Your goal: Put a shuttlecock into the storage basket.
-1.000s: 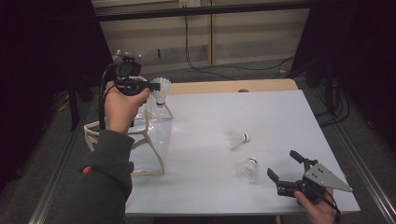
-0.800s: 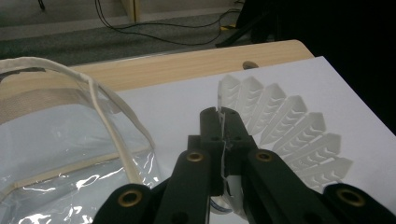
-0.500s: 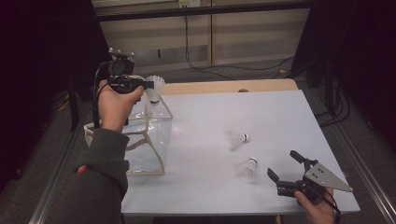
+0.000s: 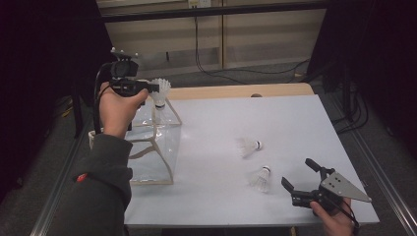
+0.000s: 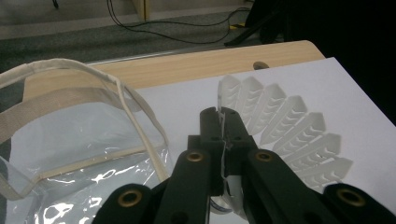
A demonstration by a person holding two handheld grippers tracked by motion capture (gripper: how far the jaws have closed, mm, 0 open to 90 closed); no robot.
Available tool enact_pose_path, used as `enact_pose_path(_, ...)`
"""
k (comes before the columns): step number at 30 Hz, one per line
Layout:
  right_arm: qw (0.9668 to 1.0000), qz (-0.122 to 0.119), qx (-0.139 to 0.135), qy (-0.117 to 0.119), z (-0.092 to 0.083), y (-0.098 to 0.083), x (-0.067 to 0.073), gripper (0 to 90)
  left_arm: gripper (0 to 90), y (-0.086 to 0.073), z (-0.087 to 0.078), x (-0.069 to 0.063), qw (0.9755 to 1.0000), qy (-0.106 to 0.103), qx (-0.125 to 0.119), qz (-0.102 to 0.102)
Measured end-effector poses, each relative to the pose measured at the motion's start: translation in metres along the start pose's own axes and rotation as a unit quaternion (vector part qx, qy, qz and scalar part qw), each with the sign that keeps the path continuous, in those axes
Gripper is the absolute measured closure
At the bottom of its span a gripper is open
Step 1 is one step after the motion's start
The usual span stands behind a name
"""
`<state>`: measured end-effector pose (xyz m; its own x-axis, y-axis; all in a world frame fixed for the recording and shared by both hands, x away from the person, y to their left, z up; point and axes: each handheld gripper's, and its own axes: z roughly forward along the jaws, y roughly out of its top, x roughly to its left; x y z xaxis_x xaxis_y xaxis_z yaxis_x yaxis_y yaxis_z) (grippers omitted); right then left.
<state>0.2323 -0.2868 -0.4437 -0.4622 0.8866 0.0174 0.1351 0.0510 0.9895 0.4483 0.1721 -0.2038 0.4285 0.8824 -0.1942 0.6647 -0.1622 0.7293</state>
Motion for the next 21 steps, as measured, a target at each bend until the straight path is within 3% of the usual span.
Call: enact_pose_path(21,1.0000,-0.001,0.001,0.000,0.0002,-0.0003,0.0000,1.2,90.0,0.0030,-0.0077,0.0063,1.0000,0.009,-0.003,-0.002)
